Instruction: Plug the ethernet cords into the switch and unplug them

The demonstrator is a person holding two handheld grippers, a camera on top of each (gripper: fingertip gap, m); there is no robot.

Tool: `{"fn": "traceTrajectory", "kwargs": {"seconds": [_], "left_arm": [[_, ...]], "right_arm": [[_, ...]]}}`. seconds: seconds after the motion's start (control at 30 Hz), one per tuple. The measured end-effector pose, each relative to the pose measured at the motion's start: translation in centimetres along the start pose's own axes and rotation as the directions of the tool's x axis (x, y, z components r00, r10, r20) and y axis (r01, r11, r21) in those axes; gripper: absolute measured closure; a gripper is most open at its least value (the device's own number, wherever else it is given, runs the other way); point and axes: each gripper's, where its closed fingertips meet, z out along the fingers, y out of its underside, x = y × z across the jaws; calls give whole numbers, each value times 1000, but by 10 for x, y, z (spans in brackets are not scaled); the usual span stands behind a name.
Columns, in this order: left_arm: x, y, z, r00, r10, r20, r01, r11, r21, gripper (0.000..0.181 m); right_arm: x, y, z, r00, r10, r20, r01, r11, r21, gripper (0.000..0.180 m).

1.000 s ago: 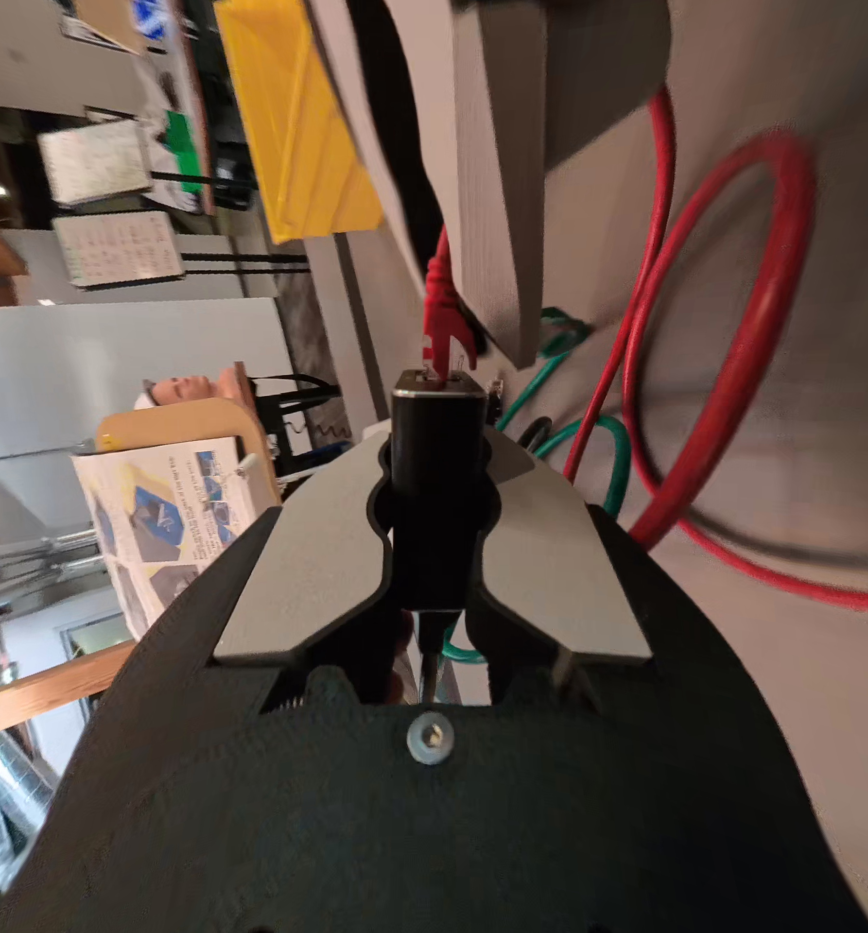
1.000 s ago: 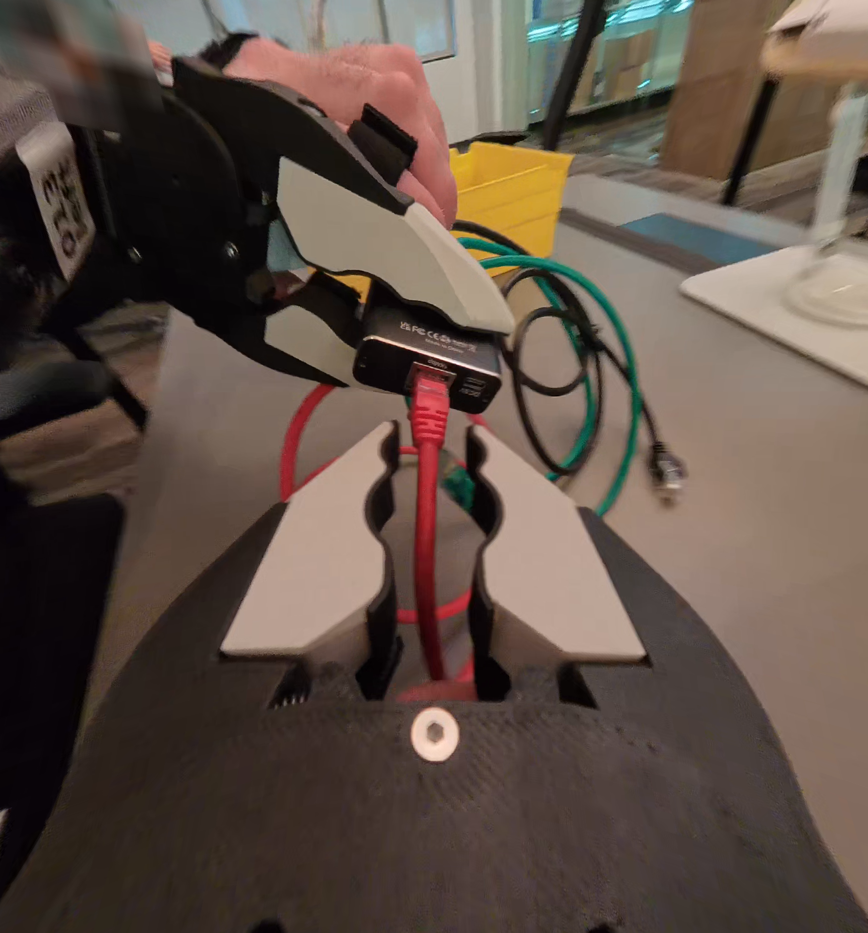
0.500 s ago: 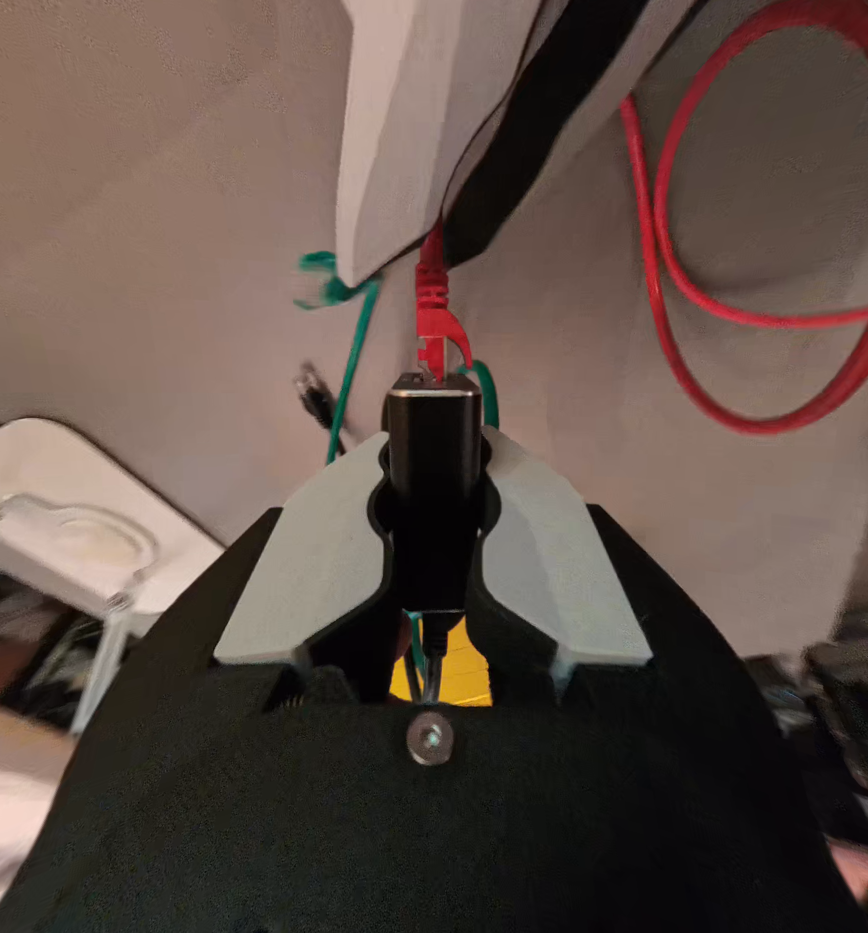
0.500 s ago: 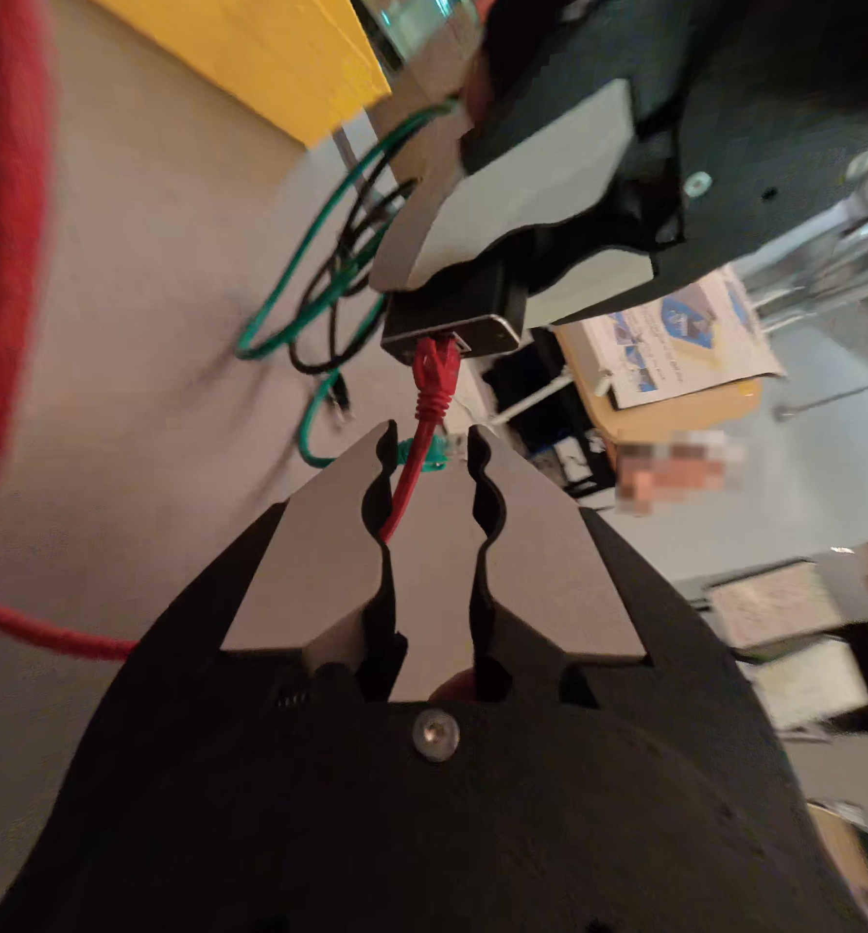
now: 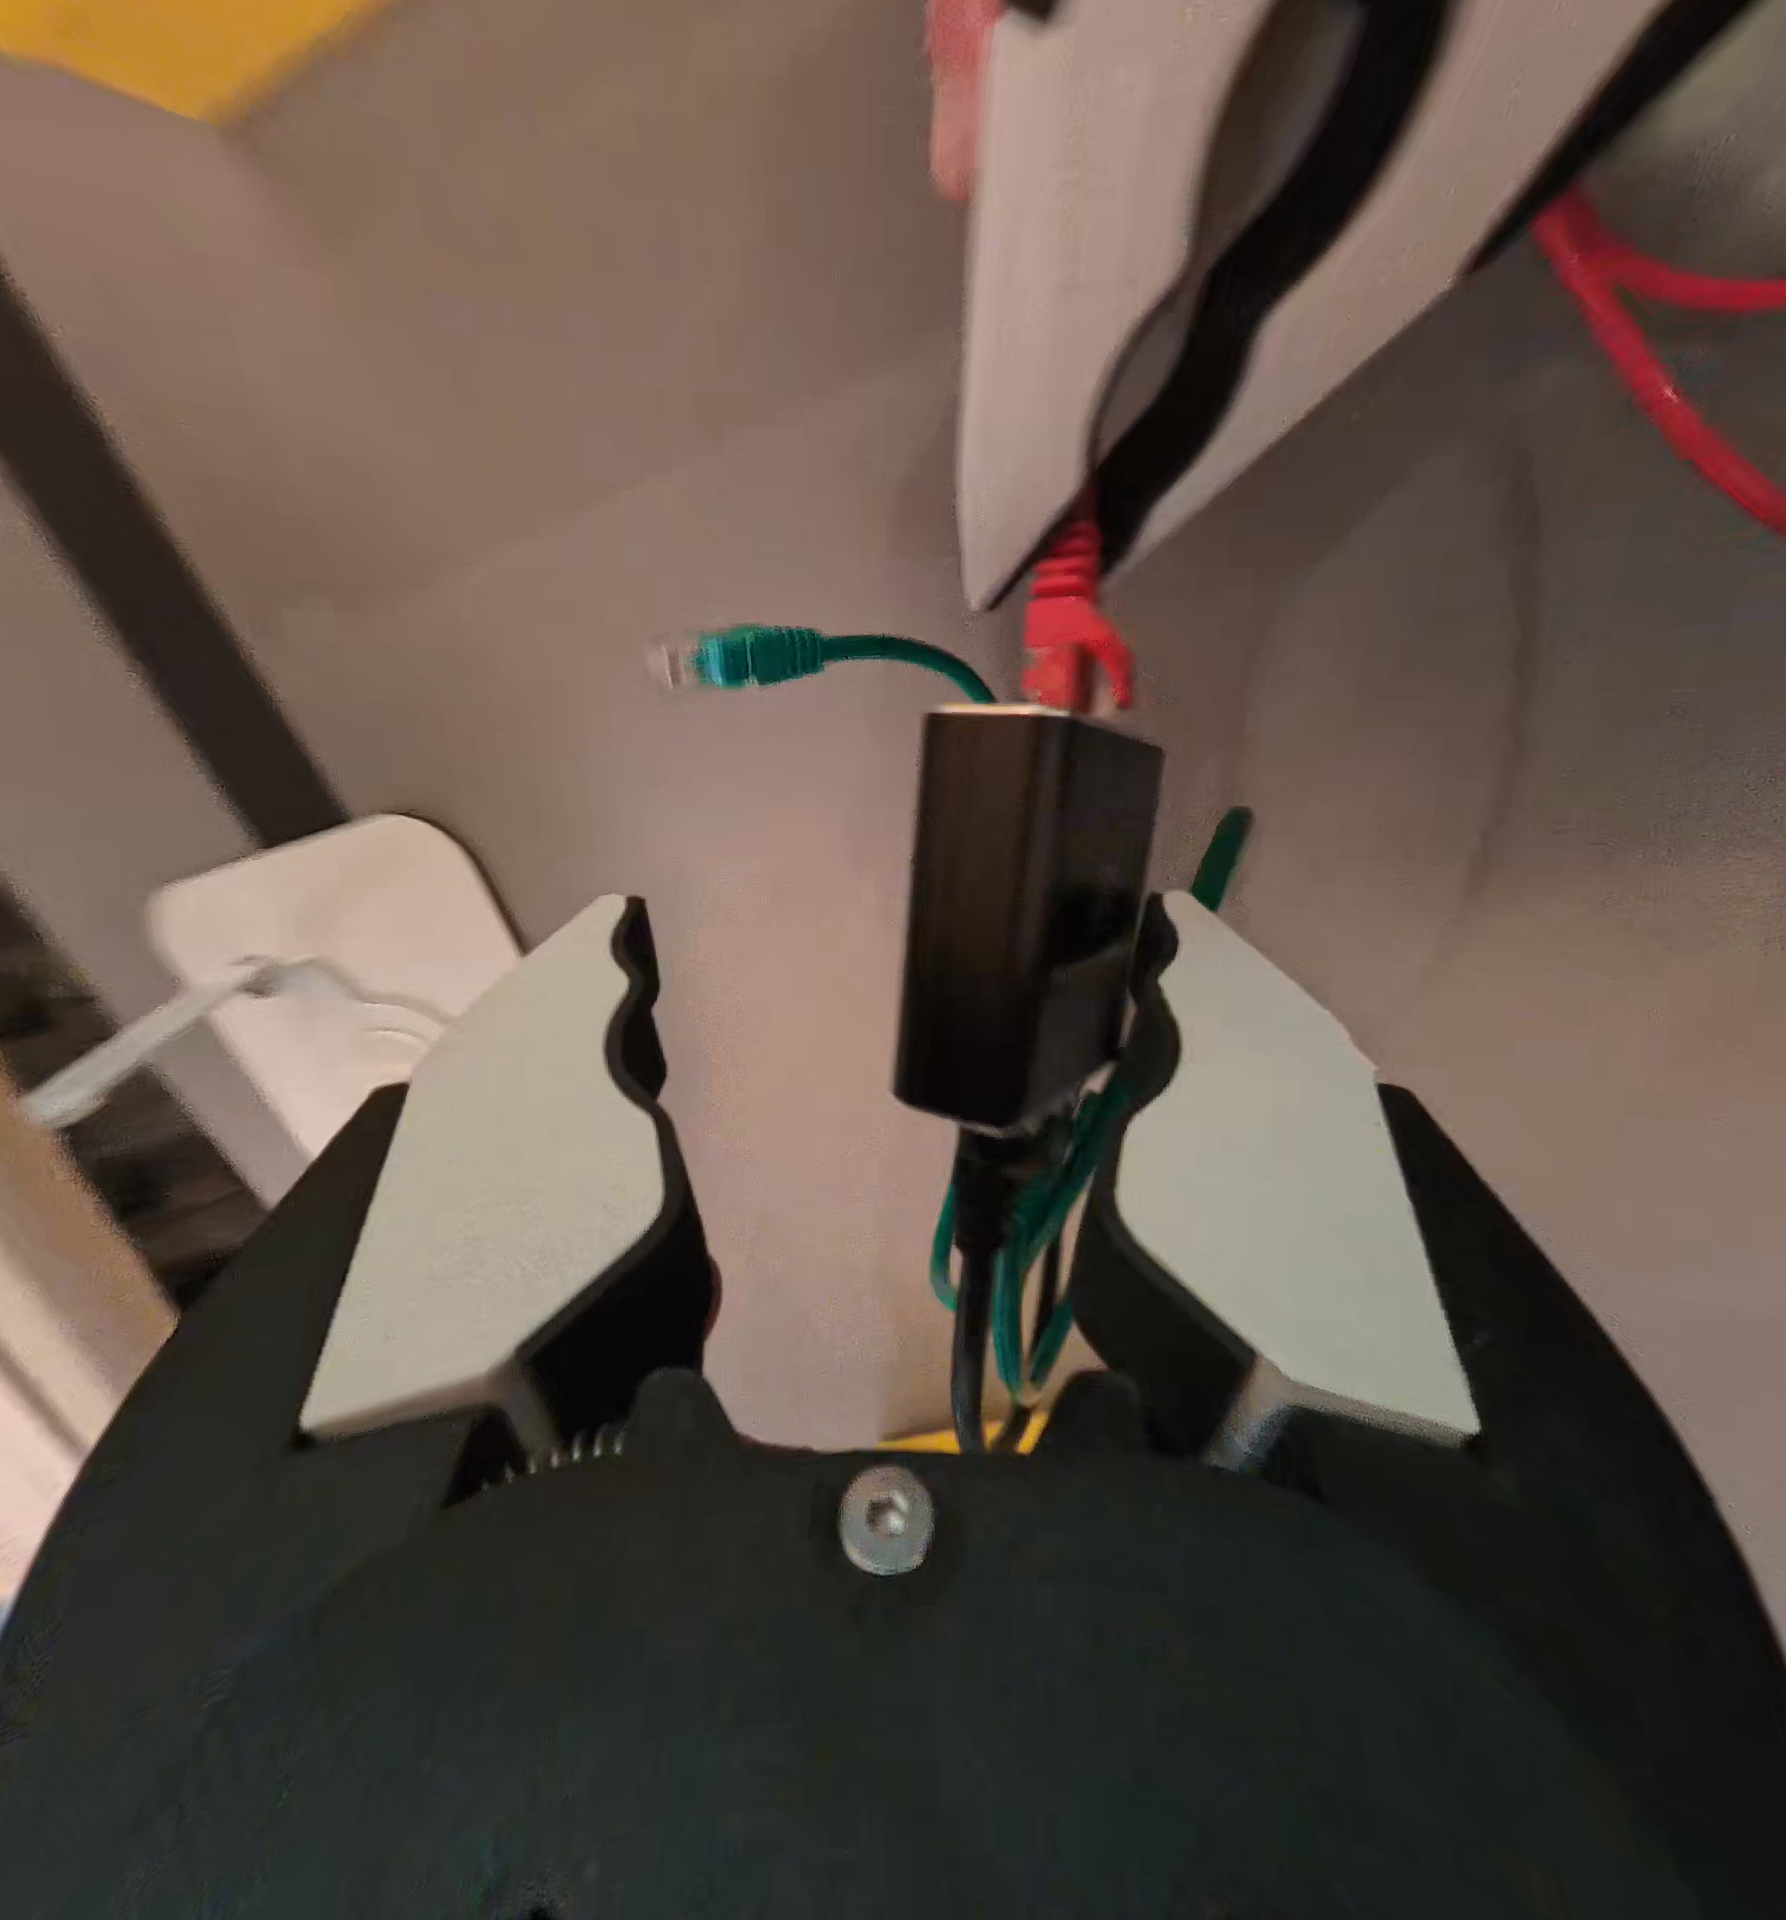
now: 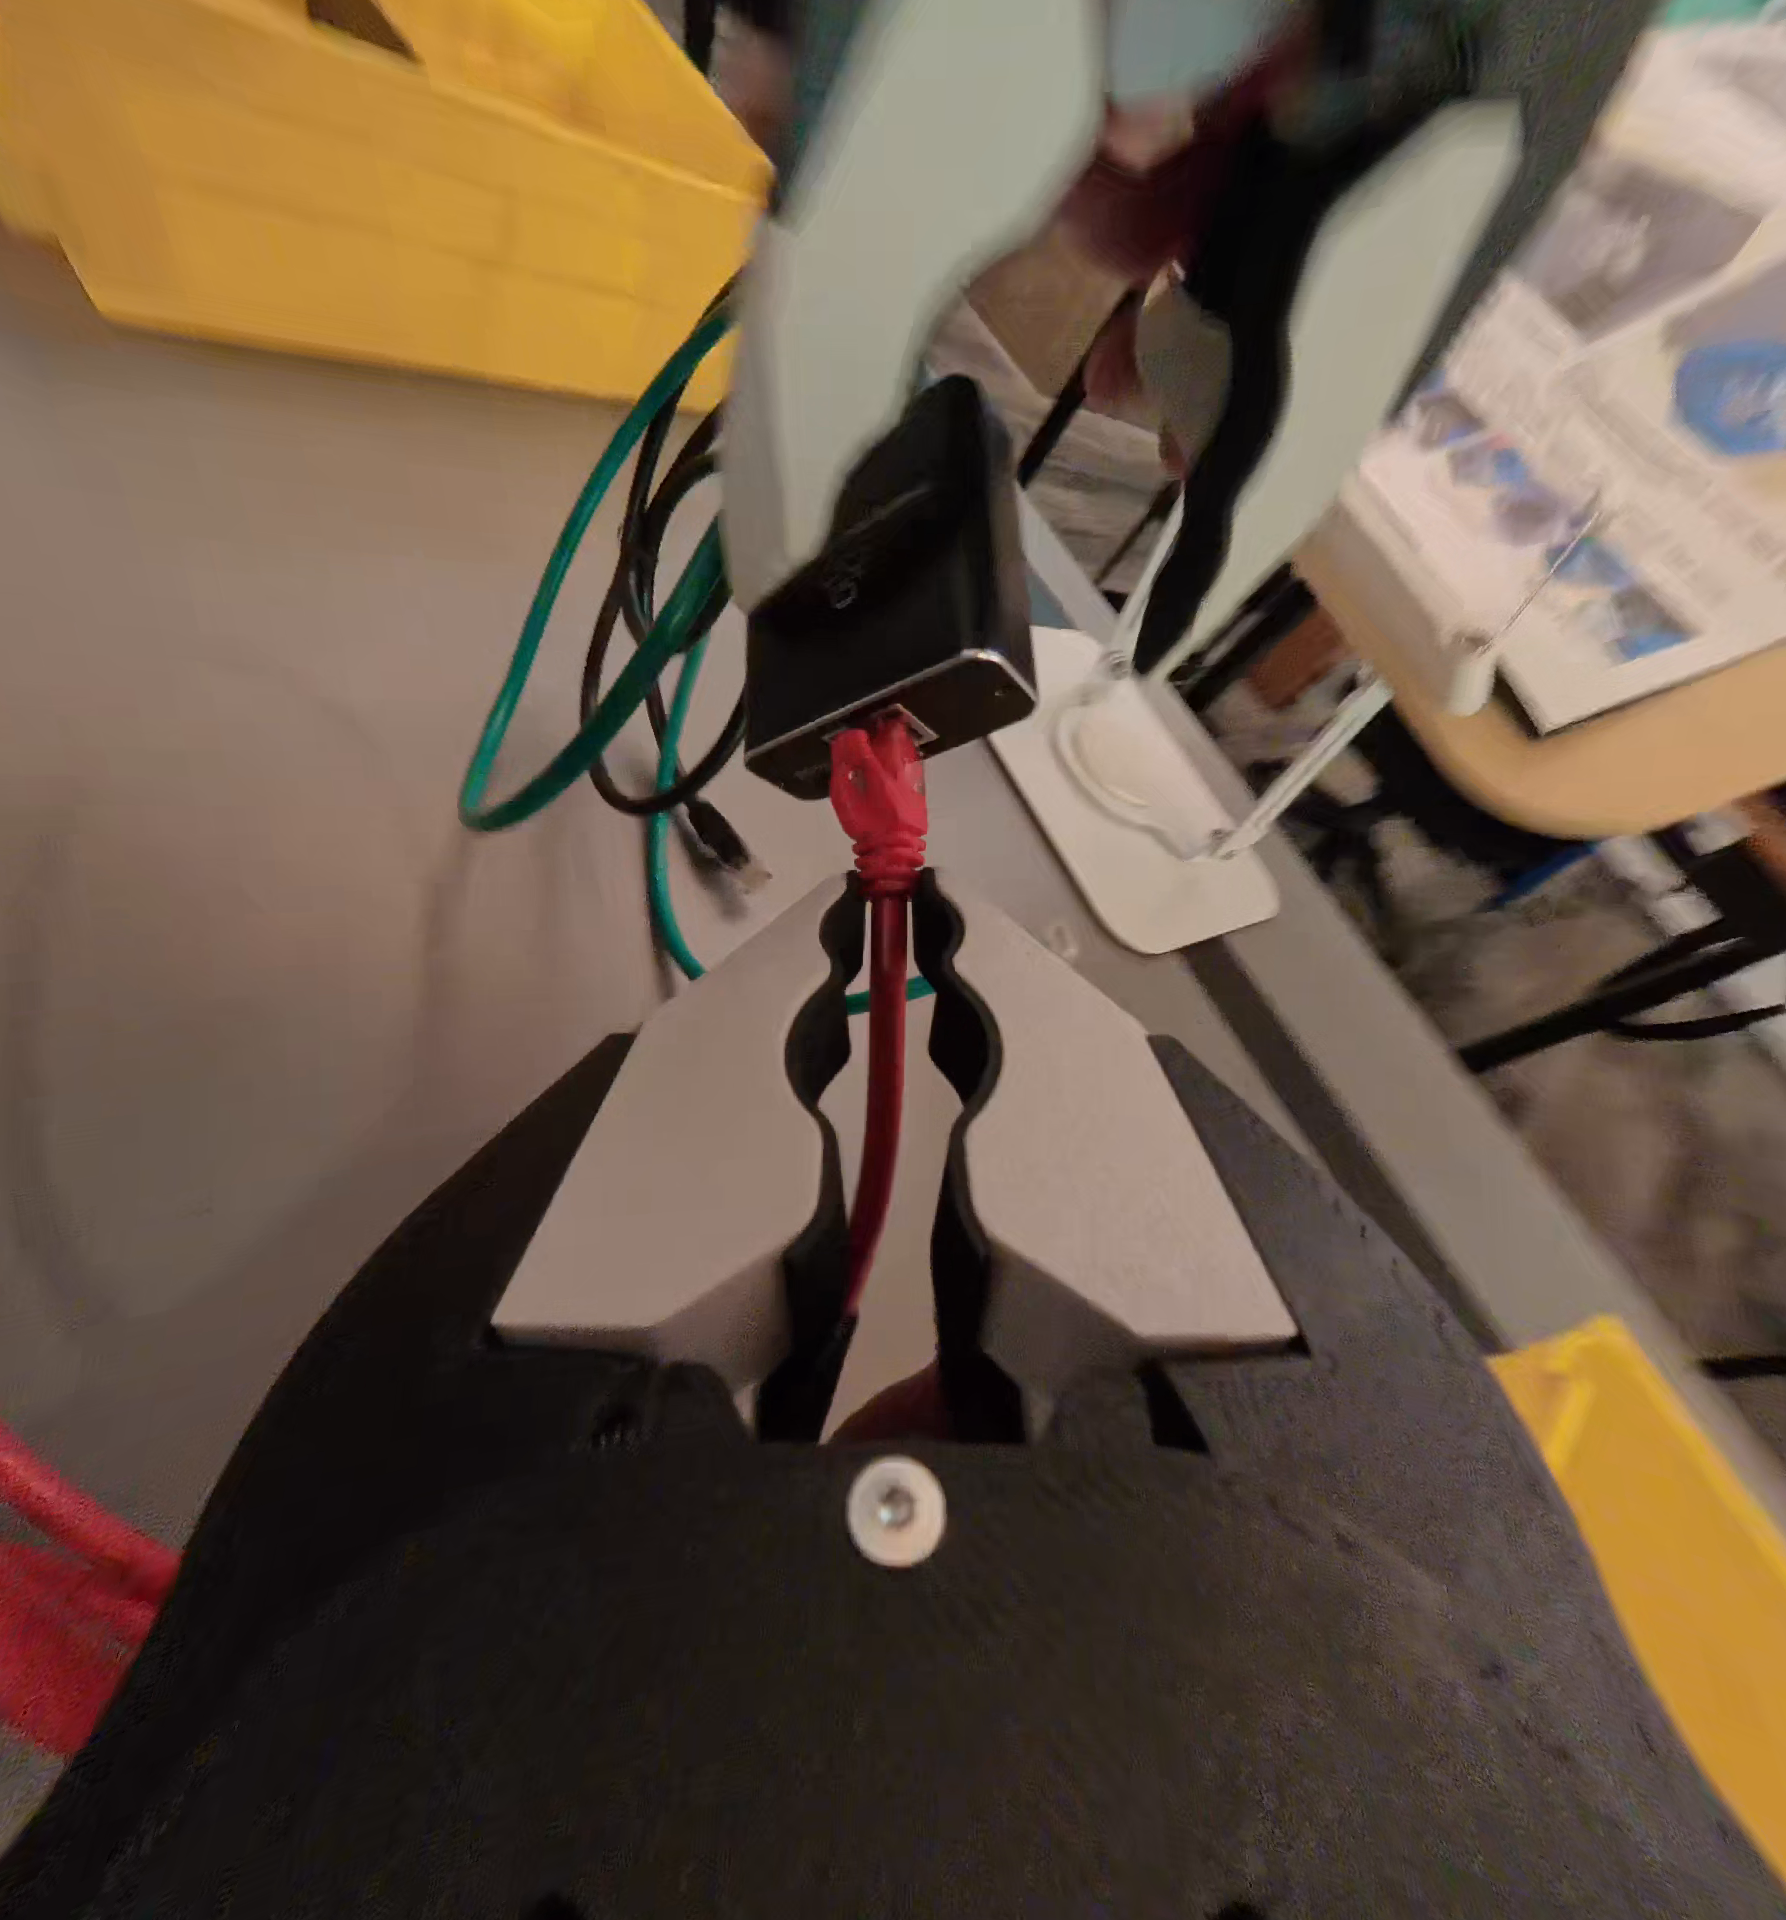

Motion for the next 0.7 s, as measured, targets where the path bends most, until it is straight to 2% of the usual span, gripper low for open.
{"fn": "traceTrajectory", "kwargs": {"seconds": [0.03, 0.1, 0.2, 0.23, 0.33, 0.43, 0.5, 0.57, 0.7], "left_arm": [[0, -6, -8, 998, 15, 67, -18, 999, 51, 93], [-2, -14, -23, 969, 31, 246, -59, 992, 108, 92], [4, -26, -33, 876, 48, 481, -129, 982, 137, 90], [14, -26, -27, 869, 66, 490, -142, 982, 121, 88], [16, -15, -9, 776, 154, 612, -174, 984, -27, 80], [17, -14, 9, 768, 131, 627, -153, 988, -19, 77], [9, -12, 13, 719, 160, 676, -163, 985, -59, 85], [-1, -14, 10, 650, 171, 741, -172, 982, -75, 100], [-6, -17, 8, 616, 199, 762, -203, 975, -91, 103]], "right_arm": [[2, 0, 0, 996, 81, 41, -82, 996, 16, 174], [1, -1, -1, 965, 224, 139, -232, 972, 46, 173], [-1, 2, 0, 913, 346, 217, -362, 931, 40, 174], [-4, 0, 0, 888, 382, 257, -406, 913, 46, 174], [-13, -9, -2, 816, 450, 363, -500, 864, 54, 176], [-18, -19, -6, 797, 451, 402, -518, 853, 70, 176], [-21, -28, -9, 768, 467, 438, -550, 831, 80, 176], [-21, -29, -10, 752, 485, 446, -570, 818, 72, 176], [-19, -30, -13, 664, 545, 511, -663, 746, 66, 176]]}}
